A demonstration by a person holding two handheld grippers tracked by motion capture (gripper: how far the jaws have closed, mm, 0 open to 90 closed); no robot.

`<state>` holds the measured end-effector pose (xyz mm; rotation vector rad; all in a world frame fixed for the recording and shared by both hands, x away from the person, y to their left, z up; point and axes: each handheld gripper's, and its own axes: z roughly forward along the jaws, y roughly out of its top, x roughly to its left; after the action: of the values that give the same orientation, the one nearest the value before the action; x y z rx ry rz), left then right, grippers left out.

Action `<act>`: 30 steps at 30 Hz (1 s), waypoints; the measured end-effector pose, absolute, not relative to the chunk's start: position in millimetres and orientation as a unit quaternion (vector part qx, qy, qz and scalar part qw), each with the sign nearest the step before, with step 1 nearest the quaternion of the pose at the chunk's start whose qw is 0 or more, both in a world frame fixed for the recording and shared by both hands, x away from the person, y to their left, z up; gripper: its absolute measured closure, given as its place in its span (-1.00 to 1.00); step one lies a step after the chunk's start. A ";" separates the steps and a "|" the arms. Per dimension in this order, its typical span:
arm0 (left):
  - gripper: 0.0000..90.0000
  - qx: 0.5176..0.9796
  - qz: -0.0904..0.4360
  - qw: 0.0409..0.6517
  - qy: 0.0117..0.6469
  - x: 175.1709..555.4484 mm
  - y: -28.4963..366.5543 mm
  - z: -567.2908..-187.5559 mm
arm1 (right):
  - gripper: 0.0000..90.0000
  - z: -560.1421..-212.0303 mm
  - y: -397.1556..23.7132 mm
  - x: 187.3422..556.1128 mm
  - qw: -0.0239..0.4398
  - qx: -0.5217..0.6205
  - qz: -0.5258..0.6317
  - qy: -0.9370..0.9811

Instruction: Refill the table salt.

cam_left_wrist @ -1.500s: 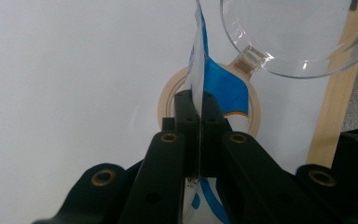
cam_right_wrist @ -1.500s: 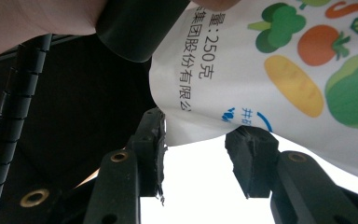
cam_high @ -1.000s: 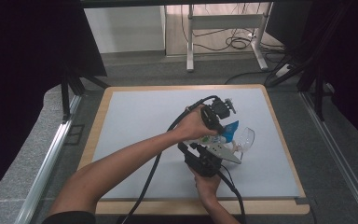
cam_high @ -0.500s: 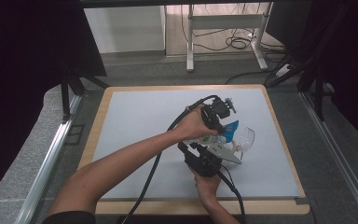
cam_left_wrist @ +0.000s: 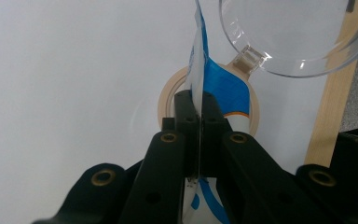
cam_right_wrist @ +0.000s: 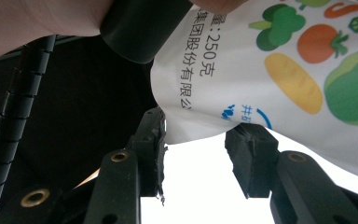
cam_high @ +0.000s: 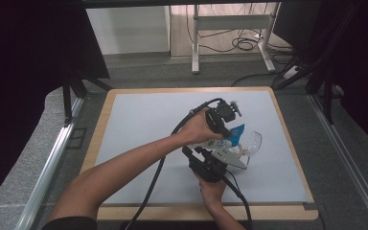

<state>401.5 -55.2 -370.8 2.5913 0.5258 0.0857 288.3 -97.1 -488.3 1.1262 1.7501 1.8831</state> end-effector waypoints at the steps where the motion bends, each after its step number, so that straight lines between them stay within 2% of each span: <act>1: 1.00 0.949 0.031 0.245 0.195 401.5 -54.9 -370.9 | 0.30 -488.4 -96.9 288.3 0.165 0.396 0.662 0.615; 30: 0.99 0.944 0.023 0.261 0.198 401.8 -54.4 -376.8 | 0.30 -494.0 -102.1 289.7 0.166 0.397 0.654 0.622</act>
<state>401.8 -54.4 -376.8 2.5562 0.5361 0.0632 289.7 -102.1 -494.0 1.1316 1.7705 1.8621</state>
